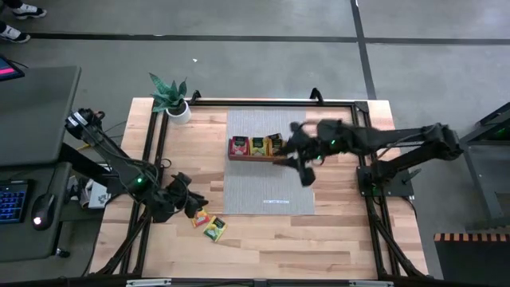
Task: Pick & Place Tea
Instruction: Put the yellow tea bag into the middle section of the wooden organizer
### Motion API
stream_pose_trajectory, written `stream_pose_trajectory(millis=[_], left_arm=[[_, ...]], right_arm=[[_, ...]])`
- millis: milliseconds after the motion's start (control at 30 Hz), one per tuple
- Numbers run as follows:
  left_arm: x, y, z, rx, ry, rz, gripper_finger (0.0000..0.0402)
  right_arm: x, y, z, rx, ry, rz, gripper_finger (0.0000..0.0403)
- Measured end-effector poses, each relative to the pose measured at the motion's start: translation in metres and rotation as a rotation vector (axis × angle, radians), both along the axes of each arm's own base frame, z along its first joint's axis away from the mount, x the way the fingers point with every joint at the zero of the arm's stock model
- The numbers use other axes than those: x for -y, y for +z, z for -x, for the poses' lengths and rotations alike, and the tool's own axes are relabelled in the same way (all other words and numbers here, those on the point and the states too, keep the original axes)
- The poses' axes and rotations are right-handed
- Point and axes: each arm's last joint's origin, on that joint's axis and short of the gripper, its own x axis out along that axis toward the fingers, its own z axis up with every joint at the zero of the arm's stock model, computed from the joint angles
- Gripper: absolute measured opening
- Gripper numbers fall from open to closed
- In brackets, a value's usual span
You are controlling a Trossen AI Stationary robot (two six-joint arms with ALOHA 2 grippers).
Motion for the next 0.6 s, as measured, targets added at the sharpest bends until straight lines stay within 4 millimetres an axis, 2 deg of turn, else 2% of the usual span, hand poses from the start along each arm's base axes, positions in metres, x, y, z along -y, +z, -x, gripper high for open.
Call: stream_pose_trajectory(millis=[133,200,300,400,600], left_arm=[[0.000,0.001,0.000,0.002,-0.002,0.008,0.0165],[-0.001,0.002,0.001,0.002,-0.006,0.015,0.0165],[-0.001,0.003,0.002,-0.007,-0.021,0.026,0.0165],[-0.001,0.001,0.004,-0.048,-0.052,0.036,0.0165],[-0.001,0.000,0.004,-0.077,-0.076,0.064,0.0165]], right_arm=[[-0.025,-0.011,-0.024,0.044,0.090,0.007,0.0034],[-0.036,-0.019,-0.035,0.059,0.119,0.008,0.0010],[-0.052,-0.031,-0.049,0.062,0.122,-0.032,0.0015],[-0.070,-0.049,-0.062,0.034,0.168,-0.062,0.0003],[-0.119,-0.079,-0.095,-0.089,0.295,-0.019,0.0002]])
